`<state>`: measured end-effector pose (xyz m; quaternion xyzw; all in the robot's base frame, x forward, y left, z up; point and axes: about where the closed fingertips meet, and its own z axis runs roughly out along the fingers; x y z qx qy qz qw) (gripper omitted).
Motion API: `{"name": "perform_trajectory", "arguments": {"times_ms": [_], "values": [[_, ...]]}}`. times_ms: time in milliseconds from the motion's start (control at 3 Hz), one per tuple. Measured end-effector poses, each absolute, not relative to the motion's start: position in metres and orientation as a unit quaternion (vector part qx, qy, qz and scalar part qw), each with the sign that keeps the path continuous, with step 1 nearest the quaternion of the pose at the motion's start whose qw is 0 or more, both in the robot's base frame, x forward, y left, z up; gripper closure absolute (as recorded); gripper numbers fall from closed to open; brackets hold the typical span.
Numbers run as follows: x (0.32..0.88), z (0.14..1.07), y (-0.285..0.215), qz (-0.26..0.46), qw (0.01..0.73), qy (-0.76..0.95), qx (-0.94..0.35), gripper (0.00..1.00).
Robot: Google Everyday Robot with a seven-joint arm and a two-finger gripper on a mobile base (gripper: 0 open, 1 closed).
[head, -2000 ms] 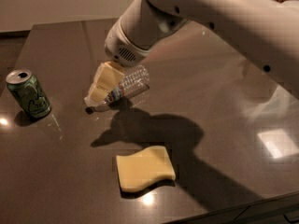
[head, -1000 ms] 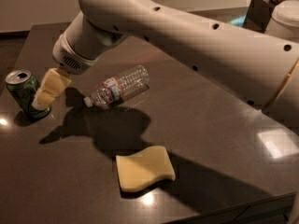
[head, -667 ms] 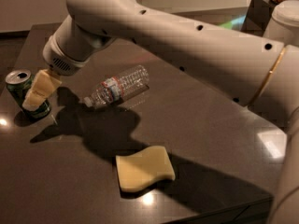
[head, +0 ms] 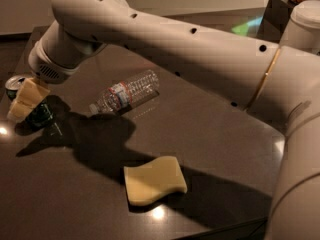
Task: Pick green can
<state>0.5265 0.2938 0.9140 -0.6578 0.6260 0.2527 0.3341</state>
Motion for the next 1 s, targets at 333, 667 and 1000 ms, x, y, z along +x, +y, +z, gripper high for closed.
{"name": "perform_trajectory", "arguments": {"times_ms": [333, 667, 1000], "values": [[0.5211, 0.9122, 0.3048, 0.26, 0.326, 0.619, -0.666, 0.2], [0.5171, 0.9133, 0.3089, 0.264, 0.323, 0.613, -0.671, 0.43], [0.5159, 0.9186, 0.3065, 0.266, 0.323, 0.607, -0.676, 0.66]]}}
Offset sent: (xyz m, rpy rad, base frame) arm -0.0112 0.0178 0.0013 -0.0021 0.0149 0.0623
